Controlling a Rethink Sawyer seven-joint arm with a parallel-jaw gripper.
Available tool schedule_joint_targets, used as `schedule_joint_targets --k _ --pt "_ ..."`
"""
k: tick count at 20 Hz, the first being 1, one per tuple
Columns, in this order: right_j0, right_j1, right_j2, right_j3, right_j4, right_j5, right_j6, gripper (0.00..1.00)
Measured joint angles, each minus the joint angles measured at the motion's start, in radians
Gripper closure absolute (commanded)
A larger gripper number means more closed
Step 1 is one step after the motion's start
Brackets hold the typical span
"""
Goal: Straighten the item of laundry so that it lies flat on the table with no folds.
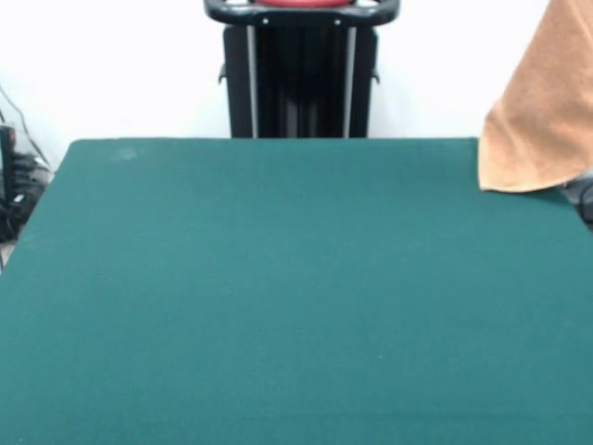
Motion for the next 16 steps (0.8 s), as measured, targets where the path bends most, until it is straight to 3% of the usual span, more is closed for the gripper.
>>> schedule_joint_targets --k 7,12,16 --pt "-0.174 -0.052 0.001 -0.001 -0.058 0.088 -0.016 1.0" --pt "-0.333 -0.076 0.004 -0.01 -0.11 0.147 -0.065 1.0" --pt "-0.412 -0.085 0.004 -0.019 -0.137 0.164 -0.118 1.0"
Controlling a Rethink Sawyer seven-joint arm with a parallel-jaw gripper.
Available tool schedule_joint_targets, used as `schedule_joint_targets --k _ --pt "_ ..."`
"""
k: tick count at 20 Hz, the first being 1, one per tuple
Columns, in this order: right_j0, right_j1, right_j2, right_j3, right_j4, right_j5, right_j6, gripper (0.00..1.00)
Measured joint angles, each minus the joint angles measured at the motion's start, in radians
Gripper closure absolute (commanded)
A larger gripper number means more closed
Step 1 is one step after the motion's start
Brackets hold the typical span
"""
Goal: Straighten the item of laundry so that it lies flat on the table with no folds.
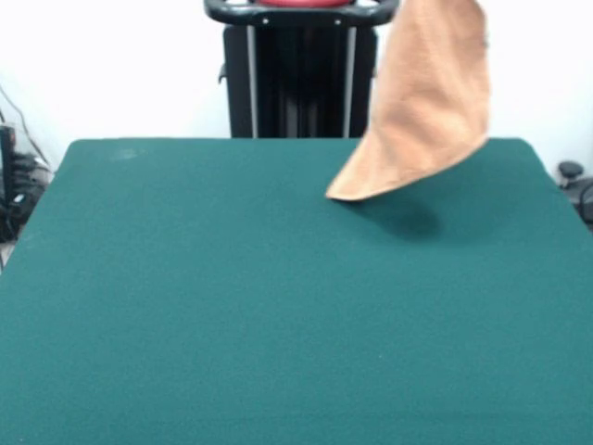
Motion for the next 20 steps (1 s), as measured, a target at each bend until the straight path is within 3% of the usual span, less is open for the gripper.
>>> schedule_joint_targets --k 10,15,20 --pt "-0.226 -0.008 0.014 -0.013 -0.027 0.003 -0.233 1.0" --pt "-0.418 0.006 0.047 -0.013 -0.028 -0.008 -0.443 1.0" --pt "-0.547 0.027 0.074 -0.013 -0.03 -0.03 -0.609 1.0"
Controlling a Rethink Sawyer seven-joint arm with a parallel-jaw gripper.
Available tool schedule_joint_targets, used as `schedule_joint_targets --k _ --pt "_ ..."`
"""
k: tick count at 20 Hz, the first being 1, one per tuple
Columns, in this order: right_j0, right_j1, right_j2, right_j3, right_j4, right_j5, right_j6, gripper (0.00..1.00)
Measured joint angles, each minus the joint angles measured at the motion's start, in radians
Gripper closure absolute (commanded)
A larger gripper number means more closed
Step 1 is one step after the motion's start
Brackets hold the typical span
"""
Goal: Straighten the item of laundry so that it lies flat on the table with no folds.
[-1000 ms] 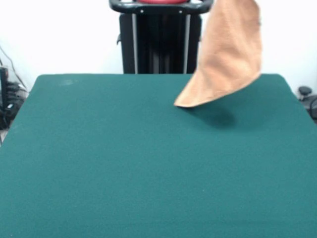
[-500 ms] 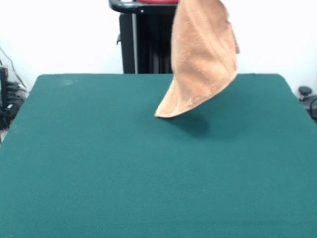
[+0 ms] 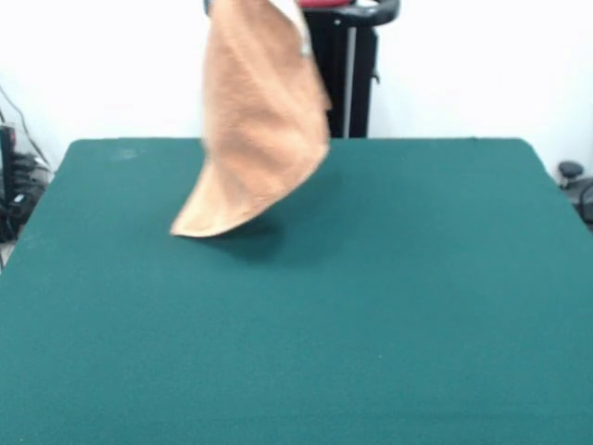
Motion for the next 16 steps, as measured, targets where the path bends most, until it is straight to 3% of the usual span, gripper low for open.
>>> schedule_joint_targets --k 7,13,16 --pt "-0.069 0.016 0.002 0.0 -0.003 -0.047 -0.137 1.0" --pt "-0.032 0.024 0.002 0.011 -0.003 -0.153 -0.137 1.0" --pt "0.007 0.048 0.005 0.03 0.01 -0.267 -0.137 1.0"
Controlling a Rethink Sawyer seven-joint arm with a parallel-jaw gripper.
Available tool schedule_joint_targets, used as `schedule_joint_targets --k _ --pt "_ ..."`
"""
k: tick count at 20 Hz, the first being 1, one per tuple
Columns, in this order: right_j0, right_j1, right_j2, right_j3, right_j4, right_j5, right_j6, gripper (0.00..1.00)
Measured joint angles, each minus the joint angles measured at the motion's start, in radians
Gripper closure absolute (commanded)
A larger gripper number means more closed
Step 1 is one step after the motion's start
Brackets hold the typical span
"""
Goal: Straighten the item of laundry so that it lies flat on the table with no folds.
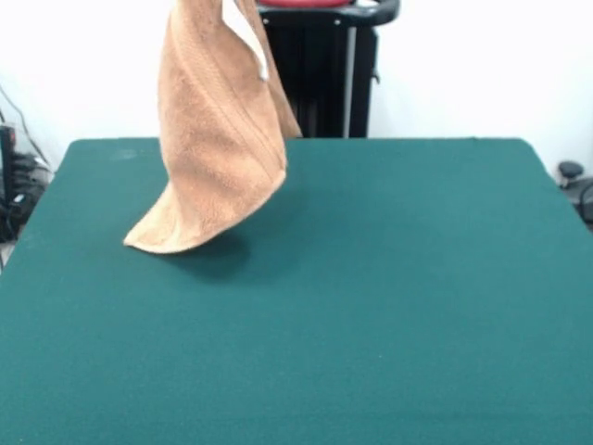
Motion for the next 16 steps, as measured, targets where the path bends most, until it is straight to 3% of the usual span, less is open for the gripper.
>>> schedule_joint_targets --k 7,16 --pt "0.082 0.09 0.01 0.061 0.018 -0.259 0.0 1.0" --pt "0.156 0.2 0.01 0.098 0.016 -0.31 0.0 1.0"
